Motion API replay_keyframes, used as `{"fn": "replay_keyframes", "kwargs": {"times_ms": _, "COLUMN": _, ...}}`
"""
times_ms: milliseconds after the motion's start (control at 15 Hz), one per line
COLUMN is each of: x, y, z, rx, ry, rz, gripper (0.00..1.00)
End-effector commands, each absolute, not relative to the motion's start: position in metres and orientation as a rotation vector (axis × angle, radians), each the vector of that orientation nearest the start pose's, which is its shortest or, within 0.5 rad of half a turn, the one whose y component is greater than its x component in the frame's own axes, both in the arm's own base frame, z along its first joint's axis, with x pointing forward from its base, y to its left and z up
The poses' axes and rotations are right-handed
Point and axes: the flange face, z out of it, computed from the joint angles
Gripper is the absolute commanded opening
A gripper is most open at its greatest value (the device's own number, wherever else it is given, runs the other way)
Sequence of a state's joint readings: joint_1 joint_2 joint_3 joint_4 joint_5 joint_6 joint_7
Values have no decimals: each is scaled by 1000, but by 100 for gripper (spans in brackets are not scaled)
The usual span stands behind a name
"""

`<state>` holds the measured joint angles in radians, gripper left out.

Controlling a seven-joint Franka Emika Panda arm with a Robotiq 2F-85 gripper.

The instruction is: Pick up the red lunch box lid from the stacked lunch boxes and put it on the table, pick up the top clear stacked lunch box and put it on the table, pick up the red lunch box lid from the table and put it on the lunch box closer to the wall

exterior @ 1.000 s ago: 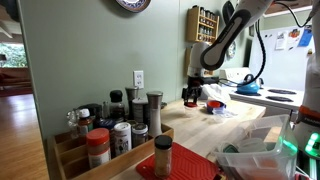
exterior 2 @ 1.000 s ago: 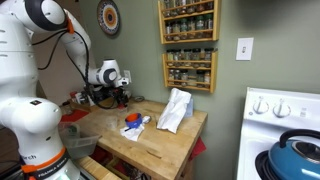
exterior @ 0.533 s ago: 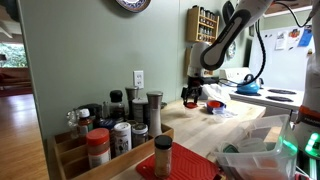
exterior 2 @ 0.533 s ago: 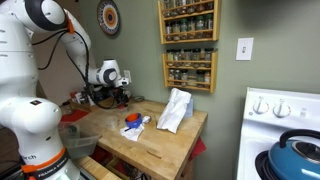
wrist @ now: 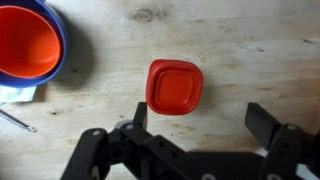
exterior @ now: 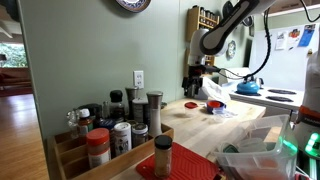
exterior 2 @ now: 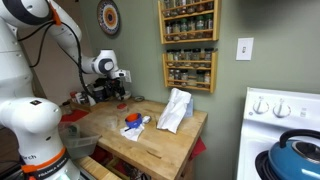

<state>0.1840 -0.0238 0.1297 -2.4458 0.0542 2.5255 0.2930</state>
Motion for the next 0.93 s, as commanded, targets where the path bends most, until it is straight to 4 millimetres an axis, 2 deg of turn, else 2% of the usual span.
{"fn": "replay_keyframes", "kwargs": {"times_ms": 0, "x": 451, "y": 150, "z": 369, "rx": -3127, "ry": -15, "rz": -144, "gripper": 100}}
{"fn": "replay_keyframes", "kwargs": {"times_ms": 267, "x": 441, "y": 156, "z": 414, "rx": -3176, "ry": -105, "rz": -167, "gripper": 100}}
{"fn": "replay_keyframes", "kwargs": {"times_ms": 467, "x": 436, "y": 158, "z": 436, "rx": -3212, "ry": -144, "rz": -181, "gripper": 100}}
{"fn": "replay_keyframes", "kwargs": {"times_ms": 600, "x": 436, "y": 162, "z": 447, "rx": -3201, "ry": -155, "rz": -214, "gripper": 100}}
{"fn": "replay_keyframes", "kwargs": {"times_ms": 667, "x": 439, "y": 162, "z": 439, "rx": -3186, "ry": -141, "rz": -205, "gripper": 100}}
{"fn": "replay_keyframes", "kwargs": {"times_ms": 867, "x": 439, "y": 164, "z": 448, "rx": -3182, "ry": -146, "rz": -232, "gripper": 100}}
